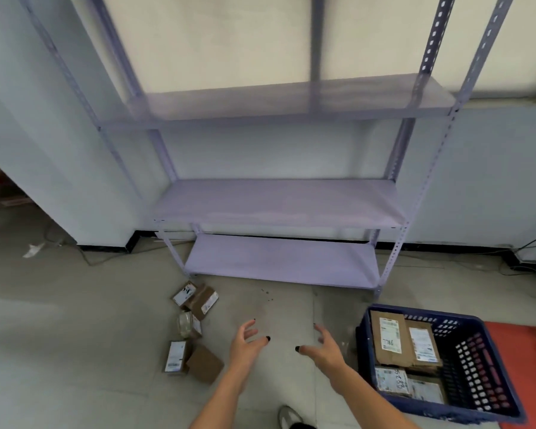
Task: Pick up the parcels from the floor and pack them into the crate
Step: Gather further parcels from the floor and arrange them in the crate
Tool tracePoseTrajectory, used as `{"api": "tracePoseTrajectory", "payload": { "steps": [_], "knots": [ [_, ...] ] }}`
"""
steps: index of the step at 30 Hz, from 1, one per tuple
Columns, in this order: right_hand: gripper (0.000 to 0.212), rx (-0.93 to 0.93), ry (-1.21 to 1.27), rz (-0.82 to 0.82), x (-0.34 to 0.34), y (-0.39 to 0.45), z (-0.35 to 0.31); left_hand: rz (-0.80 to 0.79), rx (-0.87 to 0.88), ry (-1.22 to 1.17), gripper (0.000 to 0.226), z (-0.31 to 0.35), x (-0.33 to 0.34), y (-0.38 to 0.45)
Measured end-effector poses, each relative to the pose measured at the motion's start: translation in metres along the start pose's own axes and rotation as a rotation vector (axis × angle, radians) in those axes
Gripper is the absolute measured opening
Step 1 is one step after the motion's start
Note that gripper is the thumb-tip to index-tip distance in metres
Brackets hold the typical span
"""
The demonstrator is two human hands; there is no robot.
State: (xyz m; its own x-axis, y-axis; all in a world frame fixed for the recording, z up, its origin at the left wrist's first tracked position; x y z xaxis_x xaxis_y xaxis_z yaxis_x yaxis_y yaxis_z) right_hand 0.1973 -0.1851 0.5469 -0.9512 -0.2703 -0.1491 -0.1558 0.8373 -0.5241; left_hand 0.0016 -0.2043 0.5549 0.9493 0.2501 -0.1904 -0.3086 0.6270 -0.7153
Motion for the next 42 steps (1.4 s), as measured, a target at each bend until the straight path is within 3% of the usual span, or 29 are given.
{"api": "tracePoseTrajectory", "payload": {
  "steps": [6, 15, 22, 31, 38, 42],
  "knots": [
    [0.076, 0.003, 0.040, -0.032, 0.092, 0.070, -0.043, 0.099, 0.009, 0.020, 0.054, 0.040, -0.097, 0.058],
    [0.074, 0.009, 0.083, -0.030, 0.199, 0.138, -0.100, 0.124, -0.022, 0.086, 0.052, 0.072, -0.217, 0.133],
    [0.075, 0.074, 0.119, 0.093, 0.284, 0.170, -0.102, 0.088, -0.027, 0.132, 0.052, 0.085, -0.322, 0.207],
    [0.071, 0.216, 0.218, 0.186, 0.415, 0.181, -0.075, -0.032, -0.180, 0.099, 0.051, 0.032, -0.413, 0.275],
    [0.065, 0.313, 0.165, 0.154, 0.468, 0.204, -0.037, -0.096, -0.293, 0.060, 0.066, -0.024, -0.429, 0.313],
    [0.064, 0.368, 0.096, 0.135, 0.494, 0.230, 0.009, -0.085, -0.337, 0.110, 0.053, -0.066, -0.426, 0.353]
  ]
}}
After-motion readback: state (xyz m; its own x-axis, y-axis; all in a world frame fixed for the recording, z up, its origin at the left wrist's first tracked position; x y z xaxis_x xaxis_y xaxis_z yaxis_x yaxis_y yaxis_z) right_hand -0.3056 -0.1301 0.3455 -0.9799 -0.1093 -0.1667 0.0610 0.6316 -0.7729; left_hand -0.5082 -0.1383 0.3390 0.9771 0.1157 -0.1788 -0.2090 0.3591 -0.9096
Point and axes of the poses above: each hand's wrist, its own y-axis towards the middle knuckle, its own x-axis out of the palm, z = x × y, the point moved 8 cm from there along y, towards the middle knuckle, and after that the axes turned 11 degrees about -x, right-handed, at the moved point
